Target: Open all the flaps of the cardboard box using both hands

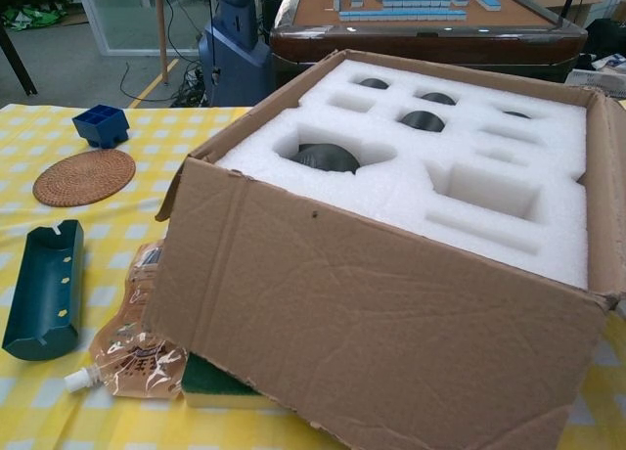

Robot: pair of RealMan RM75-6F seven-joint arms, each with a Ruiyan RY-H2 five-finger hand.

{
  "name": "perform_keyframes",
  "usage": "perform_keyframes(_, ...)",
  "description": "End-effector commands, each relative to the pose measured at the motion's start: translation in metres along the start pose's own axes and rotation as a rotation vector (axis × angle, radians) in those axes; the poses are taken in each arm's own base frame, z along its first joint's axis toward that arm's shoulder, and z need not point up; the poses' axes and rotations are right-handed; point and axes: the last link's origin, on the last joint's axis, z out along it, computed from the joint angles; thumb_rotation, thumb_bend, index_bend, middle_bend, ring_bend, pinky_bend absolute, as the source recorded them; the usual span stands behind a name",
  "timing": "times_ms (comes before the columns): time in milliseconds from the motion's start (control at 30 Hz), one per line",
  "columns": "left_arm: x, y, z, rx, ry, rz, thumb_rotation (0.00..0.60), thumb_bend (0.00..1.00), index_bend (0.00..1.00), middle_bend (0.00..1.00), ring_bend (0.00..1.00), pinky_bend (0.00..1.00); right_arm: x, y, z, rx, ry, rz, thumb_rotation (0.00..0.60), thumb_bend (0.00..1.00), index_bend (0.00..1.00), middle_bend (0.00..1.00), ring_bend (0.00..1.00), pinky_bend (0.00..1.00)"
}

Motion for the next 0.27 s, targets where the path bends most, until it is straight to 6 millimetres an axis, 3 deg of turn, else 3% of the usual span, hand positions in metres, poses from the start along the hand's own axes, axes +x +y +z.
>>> perform_keyframes(33,-0.003,-0.001,-0.011,0.009,0.003,-0.009,0.259,0.45,0.39,0.22,0.09,0.00,-0.003,-0.003,0.002,0.030,0.007,0.008,0.600,0.58,0.23,0.28,0.26,0.40)
perform_keyframes(267,-0.008,-0.003,-0.028,0.015,0.009,-0.011,0.259,0.45,0.39,0.22,0.09,0.00,-0.007,-0.011,0.000,0.047,-0.013,0.010,0.600,0.58,0.23,0.28,0.26,0.40)
